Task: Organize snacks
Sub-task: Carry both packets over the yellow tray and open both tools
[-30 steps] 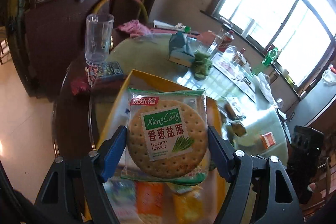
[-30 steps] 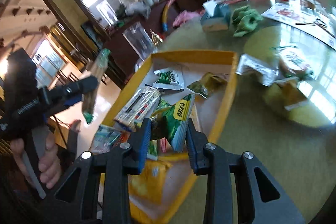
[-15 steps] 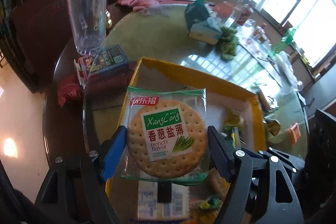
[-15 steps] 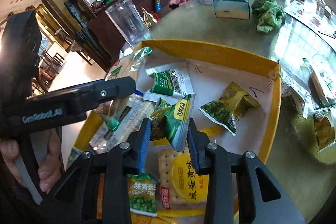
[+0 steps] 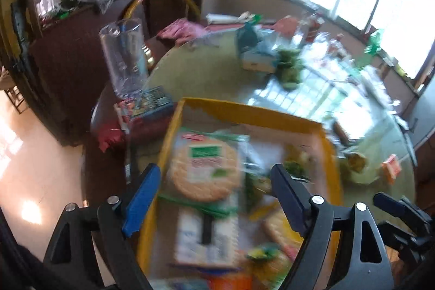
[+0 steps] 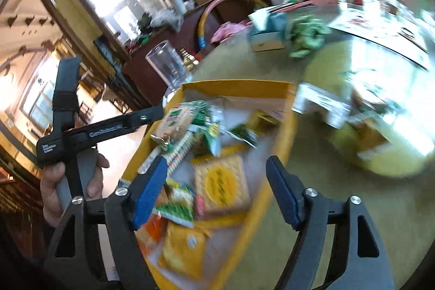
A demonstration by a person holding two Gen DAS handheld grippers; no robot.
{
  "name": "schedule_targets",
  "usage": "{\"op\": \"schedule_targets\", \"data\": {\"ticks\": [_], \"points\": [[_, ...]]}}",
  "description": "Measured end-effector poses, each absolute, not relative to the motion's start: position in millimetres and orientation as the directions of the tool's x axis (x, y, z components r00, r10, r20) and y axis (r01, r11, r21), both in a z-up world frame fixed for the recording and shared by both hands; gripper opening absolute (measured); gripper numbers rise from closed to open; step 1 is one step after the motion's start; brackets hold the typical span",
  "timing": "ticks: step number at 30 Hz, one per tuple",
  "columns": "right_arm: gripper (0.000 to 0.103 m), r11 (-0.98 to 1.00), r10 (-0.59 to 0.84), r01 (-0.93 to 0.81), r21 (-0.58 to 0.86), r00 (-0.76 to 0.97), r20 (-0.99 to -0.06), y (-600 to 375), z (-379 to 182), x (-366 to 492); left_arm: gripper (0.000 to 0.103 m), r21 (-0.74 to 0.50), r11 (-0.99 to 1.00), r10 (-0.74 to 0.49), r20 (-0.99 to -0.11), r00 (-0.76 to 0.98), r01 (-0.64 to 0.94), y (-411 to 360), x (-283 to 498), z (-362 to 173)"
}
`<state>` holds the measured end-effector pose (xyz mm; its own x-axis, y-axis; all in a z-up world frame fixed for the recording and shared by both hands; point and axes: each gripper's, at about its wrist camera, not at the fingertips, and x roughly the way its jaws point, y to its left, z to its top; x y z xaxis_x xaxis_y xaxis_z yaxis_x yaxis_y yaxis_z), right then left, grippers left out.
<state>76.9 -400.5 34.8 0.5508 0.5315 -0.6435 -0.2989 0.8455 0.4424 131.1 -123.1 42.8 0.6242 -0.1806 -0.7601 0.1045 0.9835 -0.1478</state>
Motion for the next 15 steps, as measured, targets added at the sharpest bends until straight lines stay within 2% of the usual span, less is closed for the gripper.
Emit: {"op": "schedule_targets", "data": {"ticks": [8, 15], "points": [[0.076, 0.856, 0.474, -0.147, 0.496, 0.608, -0.637, -501, 16, 26, 0.083, -0.279, 0.915, -0.4, -0.707, 0.583, 0.29, -195, 62, 56], [0.076, 0.831, 0.356, 0.096, 0.547, 0.664, -0.657, -598, -2, 6, 0.083, -0.31, 0.875, -0.473, -0.711, 0.52, 0.371, -253, 34, 47]]}}
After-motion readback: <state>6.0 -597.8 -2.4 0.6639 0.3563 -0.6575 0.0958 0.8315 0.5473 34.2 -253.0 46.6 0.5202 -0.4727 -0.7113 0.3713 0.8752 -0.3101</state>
